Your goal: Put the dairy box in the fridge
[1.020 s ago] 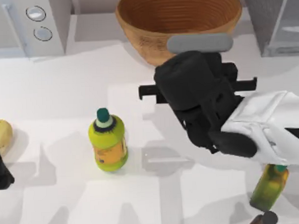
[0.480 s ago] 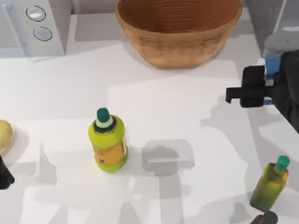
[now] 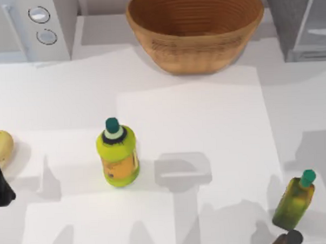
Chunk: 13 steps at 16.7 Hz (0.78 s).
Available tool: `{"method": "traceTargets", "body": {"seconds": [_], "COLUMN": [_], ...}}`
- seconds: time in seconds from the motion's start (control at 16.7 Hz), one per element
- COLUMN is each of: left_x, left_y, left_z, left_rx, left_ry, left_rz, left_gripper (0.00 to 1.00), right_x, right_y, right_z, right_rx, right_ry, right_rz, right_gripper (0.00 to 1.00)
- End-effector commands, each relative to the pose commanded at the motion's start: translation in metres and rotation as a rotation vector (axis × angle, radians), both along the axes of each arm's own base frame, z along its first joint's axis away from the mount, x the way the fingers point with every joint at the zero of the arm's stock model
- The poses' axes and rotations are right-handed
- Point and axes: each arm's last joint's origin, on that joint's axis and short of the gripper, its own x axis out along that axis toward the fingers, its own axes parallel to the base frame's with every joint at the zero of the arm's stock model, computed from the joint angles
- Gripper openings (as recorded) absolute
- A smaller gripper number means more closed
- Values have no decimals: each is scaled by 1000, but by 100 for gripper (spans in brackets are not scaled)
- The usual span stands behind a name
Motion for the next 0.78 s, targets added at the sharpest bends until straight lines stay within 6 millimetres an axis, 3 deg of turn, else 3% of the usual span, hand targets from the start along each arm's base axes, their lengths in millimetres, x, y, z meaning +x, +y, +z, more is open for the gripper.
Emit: {"method": "traceTargets", "body": {"seconds": [0.18, 0.42, 0.78], "left_x": [0, 0, 0], "left_y": [0, 0, 0], "left_z": [0, 0, 0], "left_rx": [0, 0, 0], "left_ry": [0, 0, 0], "left_rz": [0, 0, 0], "left_gripper": [100, 100, 100], "right_x": [-19, -28, -28], "right_y": [-18, -30, -32], "right_z": [-21, -42, -46], "right_rx": [-23, -67, -78], "right_ry": [-105, -192, -208], "right_rz": [-23, -59, -68], "right_gripper": [0, 0, 0]}}
